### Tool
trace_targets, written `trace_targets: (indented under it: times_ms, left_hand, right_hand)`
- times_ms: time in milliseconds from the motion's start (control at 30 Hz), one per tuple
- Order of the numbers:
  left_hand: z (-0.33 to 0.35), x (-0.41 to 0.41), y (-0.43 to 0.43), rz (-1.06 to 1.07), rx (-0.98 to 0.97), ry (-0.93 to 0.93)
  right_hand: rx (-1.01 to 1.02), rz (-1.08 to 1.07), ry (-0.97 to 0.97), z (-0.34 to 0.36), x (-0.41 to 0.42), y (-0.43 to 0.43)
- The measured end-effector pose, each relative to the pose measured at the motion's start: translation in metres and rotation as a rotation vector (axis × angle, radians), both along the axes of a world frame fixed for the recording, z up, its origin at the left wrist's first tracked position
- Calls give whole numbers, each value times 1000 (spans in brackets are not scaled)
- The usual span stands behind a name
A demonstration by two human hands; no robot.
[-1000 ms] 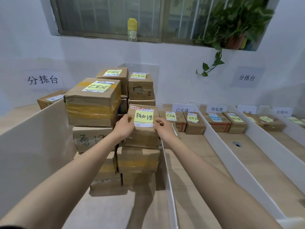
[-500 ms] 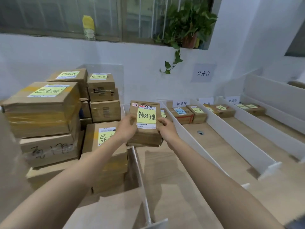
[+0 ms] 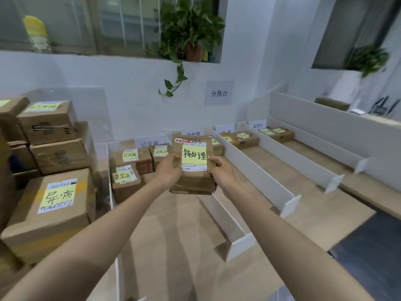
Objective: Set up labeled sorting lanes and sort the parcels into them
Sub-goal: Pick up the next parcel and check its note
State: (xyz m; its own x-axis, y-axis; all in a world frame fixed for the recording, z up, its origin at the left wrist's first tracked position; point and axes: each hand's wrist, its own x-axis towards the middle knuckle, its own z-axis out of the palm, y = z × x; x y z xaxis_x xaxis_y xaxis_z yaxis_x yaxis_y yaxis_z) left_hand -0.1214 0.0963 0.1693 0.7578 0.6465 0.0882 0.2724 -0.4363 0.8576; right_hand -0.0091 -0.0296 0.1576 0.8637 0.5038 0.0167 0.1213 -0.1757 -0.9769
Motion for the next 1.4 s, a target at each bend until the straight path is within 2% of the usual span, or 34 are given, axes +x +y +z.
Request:
trace_targets:
  times_ms: [367,667,1000,1400]
  left_hand:
    - [-6,94,-112,11,39,-15]
    - [-7,149,-143,-43,54,-36]
    - [-26,233,-111,-29,87,-43]
    - [-76,293,-22,95,-53,11]
  right_hand:
    - [26,4,-19,-10,101,-101]
    - [72,-36,6,-24,152,-135]
    - [30,-62,-30,-33,233,-102]
    - [-143,65,-48,-67,298,-5]
